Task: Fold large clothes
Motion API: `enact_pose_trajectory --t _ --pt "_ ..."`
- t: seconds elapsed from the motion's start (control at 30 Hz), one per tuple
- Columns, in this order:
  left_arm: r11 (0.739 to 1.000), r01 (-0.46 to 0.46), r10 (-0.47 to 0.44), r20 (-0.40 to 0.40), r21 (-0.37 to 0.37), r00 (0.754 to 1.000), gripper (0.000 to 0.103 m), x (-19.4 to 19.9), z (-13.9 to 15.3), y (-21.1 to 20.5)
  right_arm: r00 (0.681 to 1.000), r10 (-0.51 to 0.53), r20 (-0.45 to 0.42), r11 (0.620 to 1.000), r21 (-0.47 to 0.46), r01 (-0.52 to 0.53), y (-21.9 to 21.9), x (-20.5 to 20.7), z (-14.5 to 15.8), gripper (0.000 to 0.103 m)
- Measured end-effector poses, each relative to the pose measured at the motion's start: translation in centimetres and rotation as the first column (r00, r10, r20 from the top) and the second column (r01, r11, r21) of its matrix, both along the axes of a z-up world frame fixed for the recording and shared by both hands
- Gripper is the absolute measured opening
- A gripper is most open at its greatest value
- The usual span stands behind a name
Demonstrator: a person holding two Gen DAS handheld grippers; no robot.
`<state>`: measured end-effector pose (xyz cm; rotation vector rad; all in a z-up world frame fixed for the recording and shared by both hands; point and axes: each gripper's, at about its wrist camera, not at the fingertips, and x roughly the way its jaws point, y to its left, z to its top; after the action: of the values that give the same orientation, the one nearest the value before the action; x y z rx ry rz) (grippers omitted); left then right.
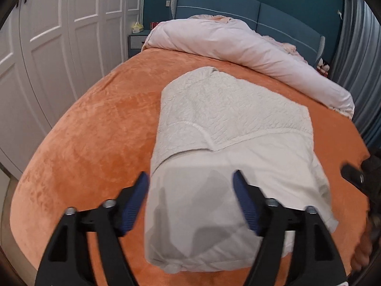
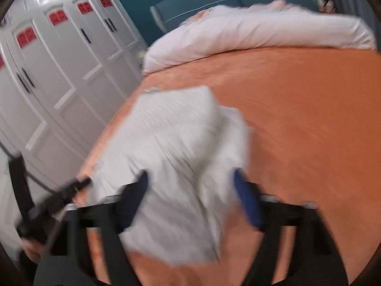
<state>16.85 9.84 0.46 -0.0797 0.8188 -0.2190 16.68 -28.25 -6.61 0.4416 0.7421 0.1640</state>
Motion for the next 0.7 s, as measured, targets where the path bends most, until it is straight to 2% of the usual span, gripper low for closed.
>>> enact_pose_trajectory --t 0.07,0.13,0.17,0.27,0.33,0.4,0.47,0.53,0.6,0.67,0.7 --pt "0.999 -0.017 0.017 -0.01 -0.047 1.0 0.085 0.6 -0.1 1.2 0.997 -0.042 -0.066 0.998 0.052 0.045 -1.0 2.7 -1.3 0.075" --pt "0.988 -0.049 0.041 -0.054 -0.149 0.998 0.087 1.5 -0.6 3.2 0.98 -0.075 -0.185 0.991 0.098 0.095 -1.9 4.7 -3.7 0.076" --pt "0.98 -0.067 0.051 -0.089 -0.189 0.995 0.087 2.2 -1.4 4.1 0.972 -0.049 -0.23 0.985 0.152 0.086 -2.3 4.9 -5.7 0.076" --pt "0.937 -0.09 0.01 -0.23 -0.337 0.973 0.088 4.9 -5.3 6.2 0.949 0.028 -0.314 0.983 0.178 0.03 -1.0 5.2 -9.3 0.076" --pt "0.904 -0.055 -0.064 -0.26 -0.425 0.964 0.089 5.5 -7.1 5.7 0.946 0.086 -0.314 0.955 0.296 0.011 -0.1 5.3 -11.1 0.061" --pt "0.921 -0.025 -0.071 -0.232 -0.388 0.97 0.089 5.1 -7.1 4.5 0.954 0.105 -0.28 0.928 0.372 0.006 0.2 5.4 -11.0 0.028" --pt "0.929 0.016 -0.097 -0.199 -0.37 0.975 0.082 4.1 -6.4 3.2 0.964 0.109 -0.243 0.943 0.333 -0.022 0.4 4.8 -9.5 0.016" --pt "0.944 0.07 -0.125 -0.152 -0.322 0.981 0.075 2.6 -5.1 1.6 0.974 0.129 -0.189 0.951 0.303 -0.067 -0.2 2.9 -7.5 0.012" --pt "0.943 0.115 -0.161 -0.123 -0.313 0.979 0.074 1.5 -4.4 0.6 0.98 0.118 -0.157 0.965 0.253 -0.076 -1.7 0.0 -6.0 0.012" --pt "0.938 0.153 -0.194 -0.104 -0.311 0.975 0.073 0.2 -4.3 -0.5 0.986 0.088 -0.143 0.979 0.195 -0.059 -2.6 -2.4 -5.4 0.012" --pt "0.944 0.173 -0.205 -0.089 -0.281 0.975 0.074 -0.6 -4.5 -1.7 0.986 0.069 -0.152 0.985 0.168 -0.043 -2.9 -3.2 -5.7 0.013"
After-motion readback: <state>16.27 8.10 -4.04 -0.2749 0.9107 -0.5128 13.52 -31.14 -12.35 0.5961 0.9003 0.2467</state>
